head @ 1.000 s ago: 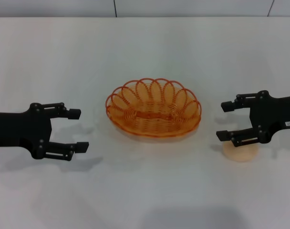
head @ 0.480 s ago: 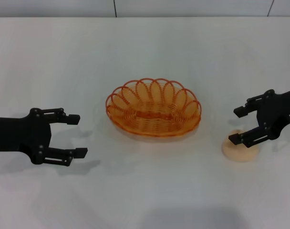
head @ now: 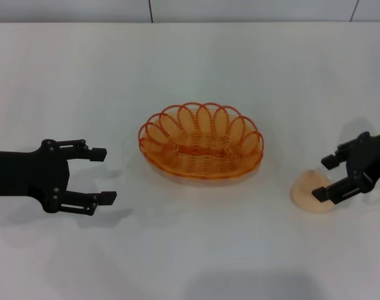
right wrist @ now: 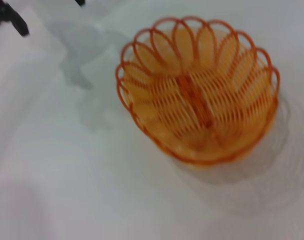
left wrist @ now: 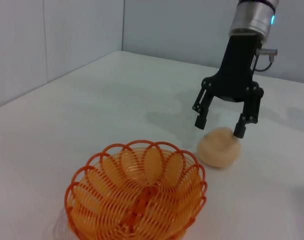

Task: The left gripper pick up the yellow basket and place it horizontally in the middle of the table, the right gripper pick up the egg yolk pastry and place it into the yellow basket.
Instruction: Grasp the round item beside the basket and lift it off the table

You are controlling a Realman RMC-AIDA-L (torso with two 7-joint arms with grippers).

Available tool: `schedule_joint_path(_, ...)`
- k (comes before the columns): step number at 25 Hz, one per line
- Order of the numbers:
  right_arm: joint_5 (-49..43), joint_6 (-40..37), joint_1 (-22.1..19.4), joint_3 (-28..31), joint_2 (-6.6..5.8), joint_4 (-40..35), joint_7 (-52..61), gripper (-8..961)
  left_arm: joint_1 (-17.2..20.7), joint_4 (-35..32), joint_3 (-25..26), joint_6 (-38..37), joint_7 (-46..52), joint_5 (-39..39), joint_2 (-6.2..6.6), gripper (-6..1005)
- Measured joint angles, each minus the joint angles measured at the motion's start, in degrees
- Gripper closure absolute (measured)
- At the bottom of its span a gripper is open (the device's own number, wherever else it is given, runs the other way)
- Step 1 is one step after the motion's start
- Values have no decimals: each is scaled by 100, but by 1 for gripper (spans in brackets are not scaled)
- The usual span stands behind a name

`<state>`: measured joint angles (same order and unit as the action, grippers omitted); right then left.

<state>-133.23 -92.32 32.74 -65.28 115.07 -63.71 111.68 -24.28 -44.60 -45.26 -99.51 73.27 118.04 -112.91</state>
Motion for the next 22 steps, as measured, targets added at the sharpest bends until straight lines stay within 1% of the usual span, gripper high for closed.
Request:
schedule_joint_path(11, -46, -37, -37, -75, 15, 62, -34, 203, 29, -13, 0, 1, 11, 0, -9, 136)
schedule_joint_path(17, -19, -37, -43, -127, 15, 61, -58, 415, 52, -13, 0, -20, 12, 0, -17, 136)
schedule_joint_path(21, -17, -32, -47, -172, 18, 61, -77, 649, 64, -13, 0, -22, 12, -1, -23, 136)
schedule_joint_path(22, -15, -26, -48, -172, 20, 61, -94, 678, 67, -14, 0, -22, 12, -1, -26, 136)
